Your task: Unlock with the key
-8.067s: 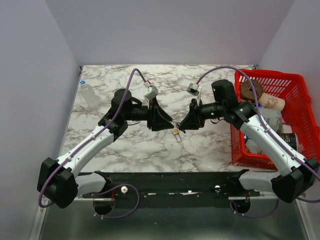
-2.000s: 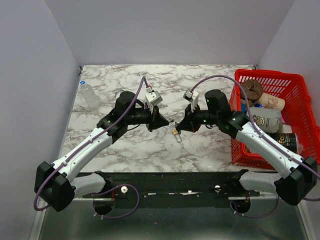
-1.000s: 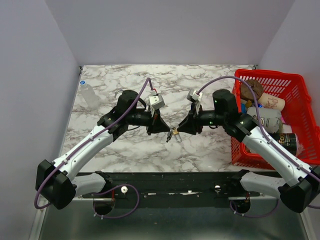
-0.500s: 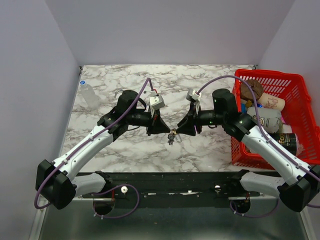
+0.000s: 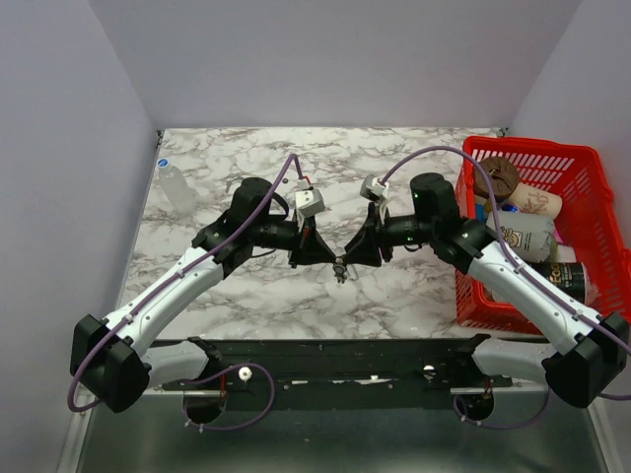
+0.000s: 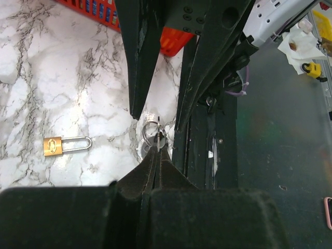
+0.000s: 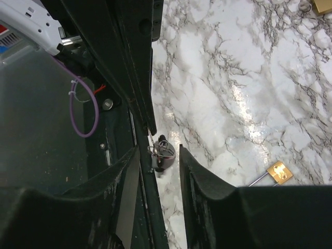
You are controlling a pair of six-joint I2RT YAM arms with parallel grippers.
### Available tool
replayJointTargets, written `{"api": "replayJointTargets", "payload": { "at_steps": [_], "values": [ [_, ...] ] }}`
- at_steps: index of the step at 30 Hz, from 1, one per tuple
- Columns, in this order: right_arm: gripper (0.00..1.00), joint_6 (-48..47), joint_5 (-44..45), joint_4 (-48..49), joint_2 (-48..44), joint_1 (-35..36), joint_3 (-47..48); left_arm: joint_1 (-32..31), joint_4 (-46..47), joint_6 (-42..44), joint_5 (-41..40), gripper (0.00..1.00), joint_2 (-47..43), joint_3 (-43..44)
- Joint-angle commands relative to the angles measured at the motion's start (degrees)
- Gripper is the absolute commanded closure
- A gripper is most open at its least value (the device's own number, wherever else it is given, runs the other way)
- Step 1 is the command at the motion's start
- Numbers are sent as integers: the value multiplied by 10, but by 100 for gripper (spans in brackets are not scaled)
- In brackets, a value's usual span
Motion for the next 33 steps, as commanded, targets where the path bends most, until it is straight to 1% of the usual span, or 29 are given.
{"api": "replayJointTargets", "payload": {
  "at_steps": [1,4,5,8,10,14,17,18,21,23,24,26,27,28,29,30,33],
  "values": [
    [59,1,-36,18,6,0,-5,-3,4,12,19,100,1,13],
    [64,2,-44,23,6,0,-9,-3,5,11,20,100,3,13],
    [67,5,-47,25,5,0,-12,-3,4,11,20,100,3,13],
    [74,6,-49,30,7,0,-17,-3,5,12,20,100,4,13],
    [76,6,-50,30,10,1,-18,-2,5,11,19,100,4,13],
    [77,6,-51,29,15,1,-22,-3,7,11,17,100,2,12],
    [84,5,-50,30,15,1,-23,-3,8,10,17,100,2,12],
    [90,4,-51,29,16,1,-23,-3,8,10,17,100,3,12],
    [99,4,-50,30,15,1,-24,-3,9,9,14,100,3,11],
    [99,6,-44,33,11,1,-26,-3,10,7,2,100,3,12],
    [99,10,-28,37,9,0,-27,-3,9,5,-5,91,3,13],
    [99,13,-11,40,3,0,-31,-3,8,3,-24,65,0,14],
    [99,13,7,42,2,0,-32,-3,8,1,-44,38,-5,15],
    [99,30,16,43,1,0,-33,-3,8,0,-53,29,-7,13],
    [99,34,24,45,1,0,-34,-2,10,0,-60,22,-8,12],
    [99,39,37,49,0,0,-37,-2,14,-1,-65,11,-12,9],
    [99,48,59,59,0,-3,-44,-2,26,-9,-71,2,-13,2]
  ]
}}
